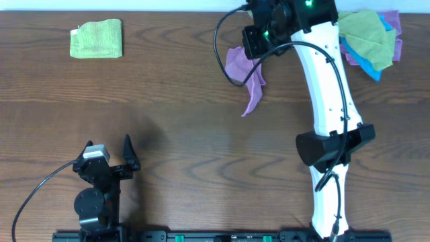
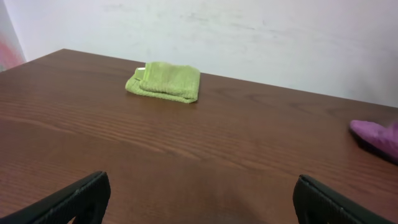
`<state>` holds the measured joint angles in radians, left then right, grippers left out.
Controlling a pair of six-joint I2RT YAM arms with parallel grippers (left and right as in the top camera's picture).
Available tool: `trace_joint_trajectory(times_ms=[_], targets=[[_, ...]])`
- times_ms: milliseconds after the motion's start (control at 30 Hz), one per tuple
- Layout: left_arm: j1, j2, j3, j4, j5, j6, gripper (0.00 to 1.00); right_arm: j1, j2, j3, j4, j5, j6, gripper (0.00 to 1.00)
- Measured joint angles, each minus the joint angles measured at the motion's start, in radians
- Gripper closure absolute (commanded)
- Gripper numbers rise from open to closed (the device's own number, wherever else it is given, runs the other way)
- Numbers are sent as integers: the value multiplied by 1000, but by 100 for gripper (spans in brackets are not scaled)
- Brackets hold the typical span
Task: Fold the cloth
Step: 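Lift the pink cloth with the right gripper and pull it leftward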
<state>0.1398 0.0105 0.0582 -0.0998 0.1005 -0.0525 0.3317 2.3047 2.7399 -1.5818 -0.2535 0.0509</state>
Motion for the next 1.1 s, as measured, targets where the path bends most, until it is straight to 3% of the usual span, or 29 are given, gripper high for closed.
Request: trace_joint_trajectory(times_ms=[300,533,700,900,1100], targets=[[0,0,0,0,0,0,4,7,-48,-4,8,4,-15,98],[0,0,0,0,0,0,5,15,-275,-34,-54,28,-26,98],[0,0,0,0,0,0,4,15,-558,-304,54,83,-34,98],[0,0,0,0,0,0,4,15,-952,-821,213,160,-37,98],[0,0,0,0,0,0,5,15,-1201,-1219,358,169,-14,98]])
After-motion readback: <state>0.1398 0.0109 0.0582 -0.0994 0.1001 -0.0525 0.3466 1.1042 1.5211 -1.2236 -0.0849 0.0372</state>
